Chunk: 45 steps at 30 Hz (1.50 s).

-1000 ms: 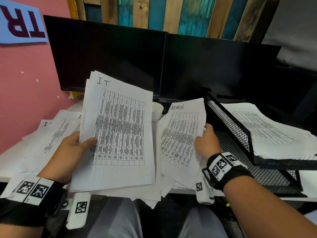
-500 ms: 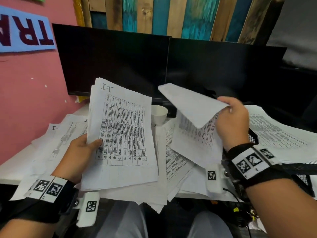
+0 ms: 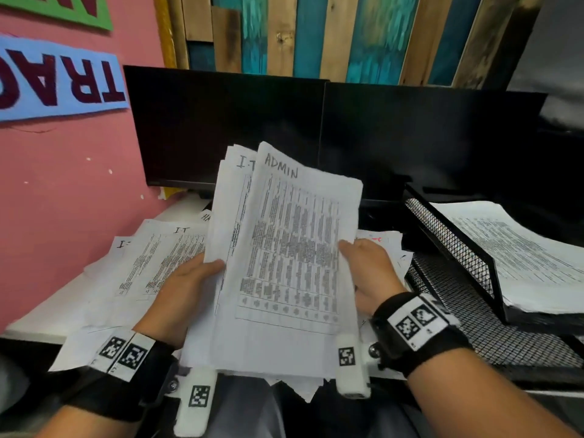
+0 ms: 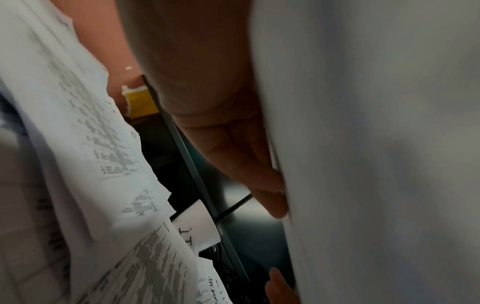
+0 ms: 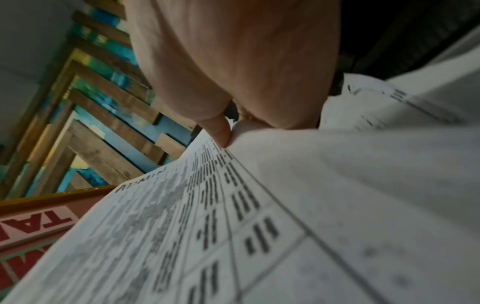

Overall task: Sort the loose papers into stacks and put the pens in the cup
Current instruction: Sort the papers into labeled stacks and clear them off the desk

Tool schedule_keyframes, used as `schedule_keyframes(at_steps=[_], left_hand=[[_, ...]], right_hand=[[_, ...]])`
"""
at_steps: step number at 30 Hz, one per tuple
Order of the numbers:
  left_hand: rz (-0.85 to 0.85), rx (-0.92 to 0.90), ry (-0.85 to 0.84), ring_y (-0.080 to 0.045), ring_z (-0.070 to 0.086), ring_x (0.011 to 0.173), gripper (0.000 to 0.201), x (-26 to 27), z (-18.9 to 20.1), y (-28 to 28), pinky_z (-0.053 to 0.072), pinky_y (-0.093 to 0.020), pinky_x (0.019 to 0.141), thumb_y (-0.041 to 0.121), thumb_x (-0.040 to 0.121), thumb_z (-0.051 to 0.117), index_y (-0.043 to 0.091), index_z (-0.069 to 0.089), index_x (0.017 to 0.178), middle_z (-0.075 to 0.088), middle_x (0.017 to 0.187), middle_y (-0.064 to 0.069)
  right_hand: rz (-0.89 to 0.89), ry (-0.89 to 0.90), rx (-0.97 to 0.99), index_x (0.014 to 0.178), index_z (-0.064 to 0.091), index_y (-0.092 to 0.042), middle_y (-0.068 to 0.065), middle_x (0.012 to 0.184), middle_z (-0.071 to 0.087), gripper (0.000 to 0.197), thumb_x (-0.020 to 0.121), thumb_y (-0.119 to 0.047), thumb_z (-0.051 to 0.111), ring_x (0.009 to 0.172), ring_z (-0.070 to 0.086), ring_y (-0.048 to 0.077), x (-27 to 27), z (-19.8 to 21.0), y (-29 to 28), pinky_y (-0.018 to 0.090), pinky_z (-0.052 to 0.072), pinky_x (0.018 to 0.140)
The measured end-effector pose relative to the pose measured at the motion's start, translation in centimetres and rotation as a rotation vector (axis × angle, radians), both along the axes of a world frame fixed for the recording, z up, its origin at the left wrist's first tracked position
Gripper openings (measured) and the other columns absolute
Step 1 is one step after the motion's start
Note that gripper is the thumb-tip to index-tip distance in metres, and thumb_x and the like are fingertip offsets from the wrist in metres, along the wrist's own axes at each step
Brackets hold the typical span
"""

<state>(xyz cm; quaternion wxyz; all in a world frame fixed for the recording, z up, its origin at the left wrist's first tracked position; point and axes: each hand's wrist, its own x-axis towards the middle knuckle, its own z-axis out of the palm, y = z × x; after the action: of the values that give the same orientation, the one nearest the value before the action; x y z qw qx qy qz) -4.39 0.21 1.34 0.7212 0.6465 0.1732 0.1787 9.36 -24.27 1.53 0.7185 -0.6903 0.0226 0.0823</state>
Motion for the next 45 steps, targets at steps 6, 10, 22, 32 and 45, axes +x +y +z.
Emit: schedule_keyframes(at_steps=[6,10,22,32,45], left_hand=[[-0.169,0.121,0.036,-0.030,0.075,0.106,0.039,-0.5,-0.8,0.5,0.053,-0.056,0.101,0.045,0.102,0.056,0.017,0.071,0.124,0.079,0.114,-0.007],[-0.106,0.345,0.082,-0.034,0.078,0.090,0.021,-0.4,-1.3,2.0,0.060,-0.057,0.088,0.009,0.097,0.064,0.017,0.069,0.115,0.080,0.101,-0.010],[0.071,0.341,0.047,-0.037,0.072,0.097,0.021,-1.1,-1.8,5.7,0.057,-0.055,0.090,0.004,0.097,0.064,0.024,0.069,0.103,0.077,0.102,-0.009],[0.135,0.272,0.025,-0.002,0.073,0.064,0.026,-2.1,-1.5,6.6,0.053,-0.017,0.055,0.000,0.100,0.057,0.018,0.065,0.117,0.076,0.092,0.003],[0.093,0.241,0.021,-0.020,0.074,0.082,0.024,0.2,-1.0,3.9,0.056,-0.035,0.067,0.004,0.102,0.052,0.022,0.068,0.107,0.078,0.091,-0.002]], right_hand=[[-0.103,-0.093,-0.063,0.087,0.059,-0.016,0.013,0.096,0.071,0.016,0.092,-0.017,0.075,0.089,0.071,0.030,-0.8,-1.7,3.3,0.046,0.062,0.088],[-0.032,-0.082,-0.149,0.103,0.067,-0.016,0.011,0.110,0.074,0.018,0.090,-0.026,0.076,0.098,0.073,0.029,-0.6,-1.6,3.5,0.048,0.061,0.092],[0.091,0.152,-0.362,0.148,0.034,-0.016,0.012,0.111,0.065,0.071,0.090,-0.016,0.076,0.085,0.063,0.026,1.1,-3.7,3.1,0.034,0.056,0.064],[0.015,-0.170,-0.808,0.077,0.056,-0.017,0.003,0.080,0.062,0.020,0.091,-0.014,0.069,0.082,0.062,0.028,1.7,-3.2,0.4,0.035,0.052,0.075],[-0.359,-0.381,-0.275,0.092,0.069,-0.024,-0.005,0.075,0.062,0.017,0.104,-0.017,0.059,0.062,0.052,0.015,1.7,3.7,-7.6,0.028,0.043,0.061]])
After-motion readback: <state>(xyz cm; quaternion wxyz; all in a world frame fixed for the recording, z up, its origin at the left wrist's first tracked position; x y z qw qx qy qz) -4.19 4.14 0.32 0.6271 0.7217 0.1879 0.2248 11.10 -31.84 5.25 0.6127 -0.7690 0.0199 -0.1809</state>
